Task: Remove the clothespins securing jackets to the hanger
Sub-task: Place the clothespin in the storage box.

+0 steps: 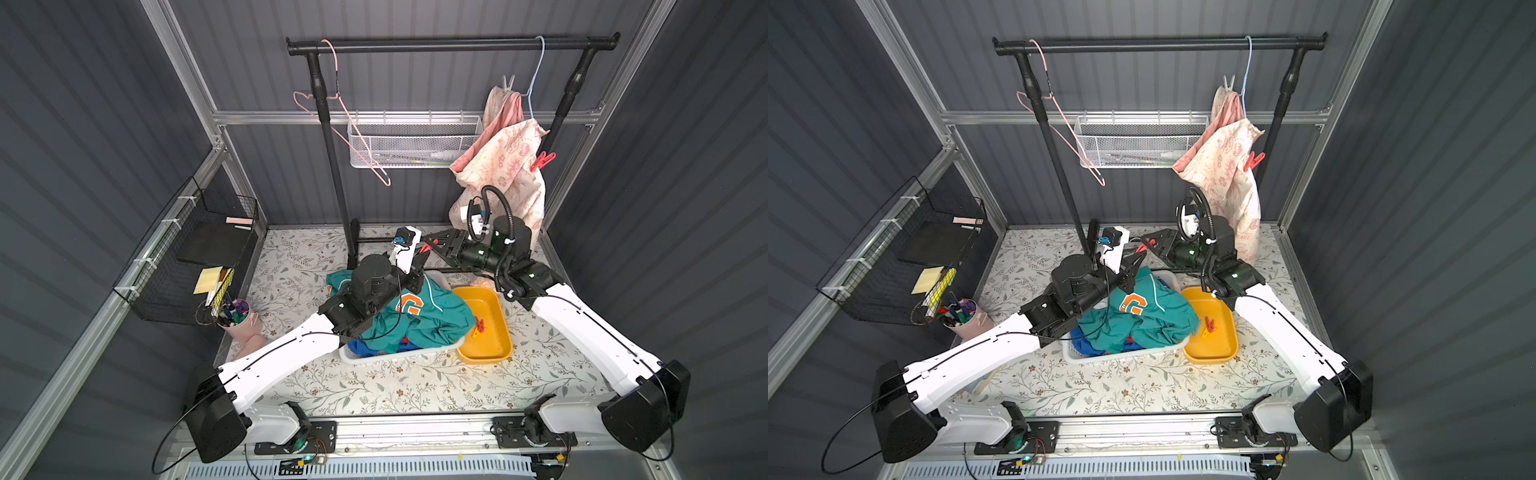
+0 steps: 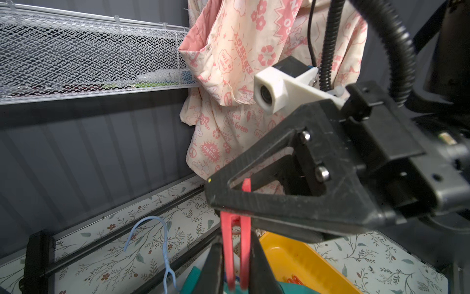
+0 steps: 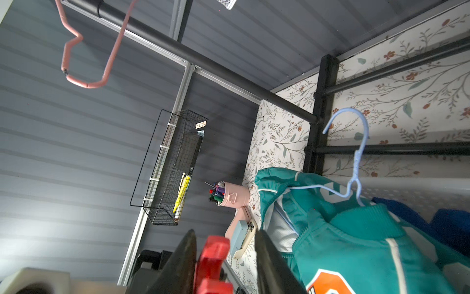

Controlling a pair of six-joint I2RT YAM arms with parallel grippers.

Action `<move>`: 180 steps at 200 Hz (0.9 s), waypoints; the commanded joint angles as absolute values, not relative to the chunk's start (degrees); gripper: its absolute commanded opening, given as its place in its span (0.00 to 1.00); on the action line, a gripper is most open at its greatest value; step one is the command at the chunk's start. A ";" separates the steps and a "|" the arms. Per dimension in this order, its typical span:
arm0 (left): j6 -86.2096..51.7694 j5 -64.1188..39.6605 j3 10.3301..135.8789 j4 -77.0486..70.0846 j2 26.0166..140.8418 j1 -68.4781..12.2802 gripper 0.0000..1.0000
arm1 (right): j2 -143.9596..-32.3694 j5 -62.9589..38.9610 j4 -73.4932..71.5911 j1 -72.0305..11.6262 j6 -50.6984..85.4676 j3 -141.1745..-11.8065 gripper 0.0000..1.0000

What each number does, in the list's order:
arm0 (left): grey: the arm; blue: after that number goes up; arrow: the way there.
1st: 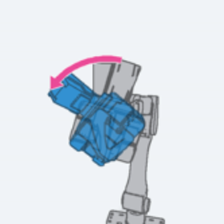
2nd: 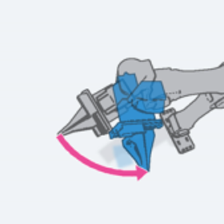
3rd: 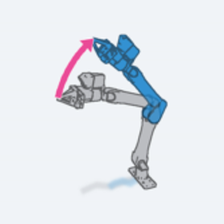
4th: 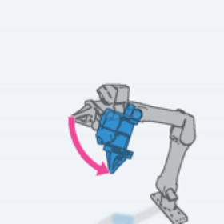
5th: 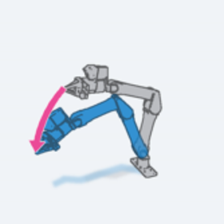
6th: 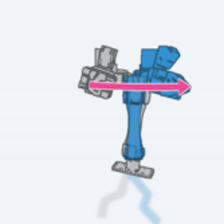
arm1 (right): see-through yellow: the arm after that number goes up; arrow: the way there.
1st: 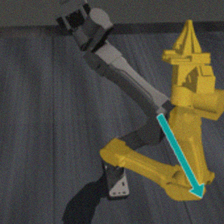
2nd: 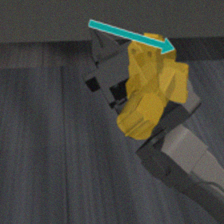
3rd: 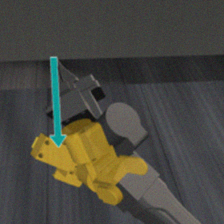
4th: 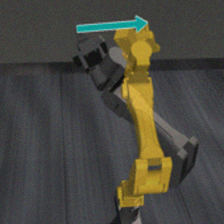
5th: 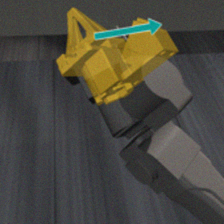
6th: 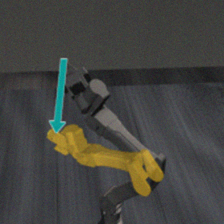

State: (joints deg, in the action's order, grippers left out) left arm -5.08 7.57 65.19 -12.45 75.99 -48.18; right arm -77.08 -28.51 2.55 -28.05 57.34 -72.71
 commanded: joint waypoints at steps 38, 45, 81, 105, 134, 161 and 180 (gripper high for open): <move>-4.57 8.79 65.57 -14.22 77.52 -48.49 0.00 | -77.34 -30.98 0.18 -27.99 59.33 -71.16 0.10; -4.70 8.91 65.42 -14.09 77.59 -48.45 0.00 | -77.26 -30.94 0.11 -28.04 59.20 -71.16 0.06; -5.09 9.80 65.91 -12.66 77.03 -48.47 0.72 | -75.55 -30.42 0.30 -27.66 58.27 -70.12 0.00; -6.83 9.17 65.05 -10.97 74.45 -48.40 0.99 | -70.70 -26.87 3.00 -24.51 56.32 -67.33 0.00; -6.75 12.93 62.56 -7.35 70.29 -48.38 0.99 | -64.65 -24.52 9.74 -18.84 53.90 -62.67 0.00; -7.65 15.62 59.57 -7.00 65.80 -48.20 0.99 | -59.71 -18.78 17.62 -15.71 50.55 -53.37 0.00; -7.83 17.12 58.09 -7.87 64.23 -47.85 0.99 | -57.15 -11.05 20.89 -14.99 49.14 -45.22 0.00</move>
State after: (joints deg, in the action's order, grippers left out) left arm -6.70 13.78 60.07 -8.12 66.24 -48.23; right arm -58.67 -20.43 11.53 -15.88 52.21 -54.02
